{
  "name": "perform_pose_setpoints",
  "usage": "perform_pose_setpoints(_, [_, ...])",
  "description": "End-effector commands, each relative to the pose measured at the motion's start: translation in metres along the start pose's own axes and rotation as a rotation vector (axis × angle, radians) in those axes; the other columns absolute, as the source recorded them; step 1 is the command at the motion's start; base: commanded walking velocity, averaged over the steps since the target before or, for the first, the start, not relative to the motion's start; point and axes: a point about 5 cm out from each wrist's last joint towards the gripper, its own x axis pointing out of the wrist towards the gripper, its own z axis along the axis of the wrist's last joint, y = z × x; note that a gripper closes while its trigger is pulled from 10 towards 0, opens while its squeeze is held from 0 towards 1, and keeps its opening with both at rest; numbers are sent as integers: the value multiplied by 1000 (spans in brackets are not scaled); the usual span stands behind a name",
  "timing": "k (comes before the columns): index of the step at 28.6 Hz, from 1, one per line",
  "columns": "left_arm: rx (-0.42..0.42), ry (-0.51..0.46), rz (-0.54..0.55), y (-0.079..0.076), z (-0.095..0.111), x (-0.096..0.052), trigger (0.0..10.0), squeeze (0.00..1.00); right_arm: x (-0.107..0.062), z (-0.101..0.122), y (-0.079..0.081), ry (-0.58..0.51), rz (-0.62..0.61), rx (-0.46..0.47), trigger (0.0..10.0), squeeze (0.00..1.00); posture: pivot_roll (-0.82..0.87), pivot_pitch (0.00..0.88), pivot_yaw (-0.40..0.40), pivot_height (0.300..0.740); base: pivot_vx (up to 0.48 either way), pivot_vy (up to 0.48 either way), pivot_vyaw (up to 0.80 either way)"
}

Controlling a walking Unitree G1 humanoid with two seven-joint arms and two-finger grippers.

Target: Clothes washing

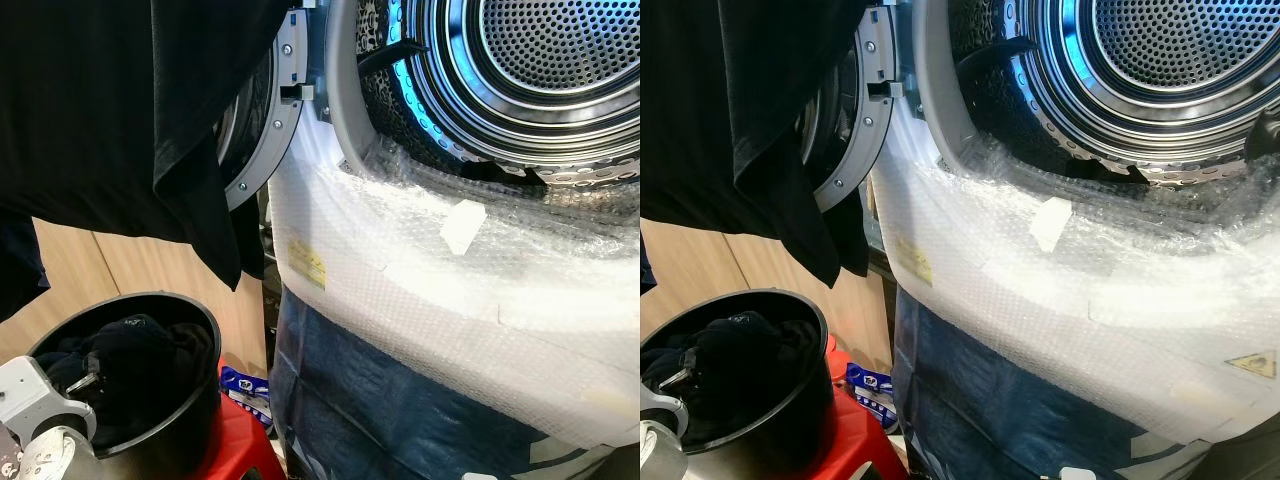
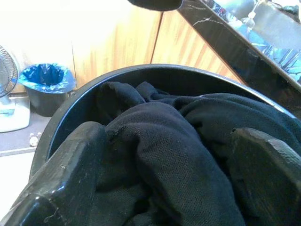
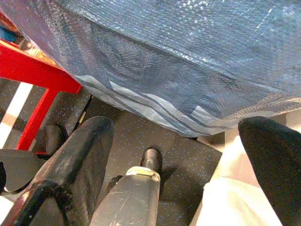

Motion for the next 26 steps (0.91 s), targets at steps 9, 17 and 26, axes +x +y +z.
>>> perform_pose_setpoints(9, [63, 125, 111, 13, -18, 4, 10000, 0, 0, 0, 1, -2, 7, -23, 10000, 0, 25, 0, 15, 740, 0, 0, 0])
perform_pose_setpoints(17, [73, 139, 118, 12, -19, 8, 0, 0, 1, -3, 8, 10, 30, -53, 10000, 0, 25, 0, 17, 740, 0, 0, 0])
perform_pose_setpoints(26, [77, 141, 107, 10, -20, 9, 0, 0, 0, -5, 7, 17, 28, -60, 10000, 0, 24, 0, 19, 740, 0, 0, 0])
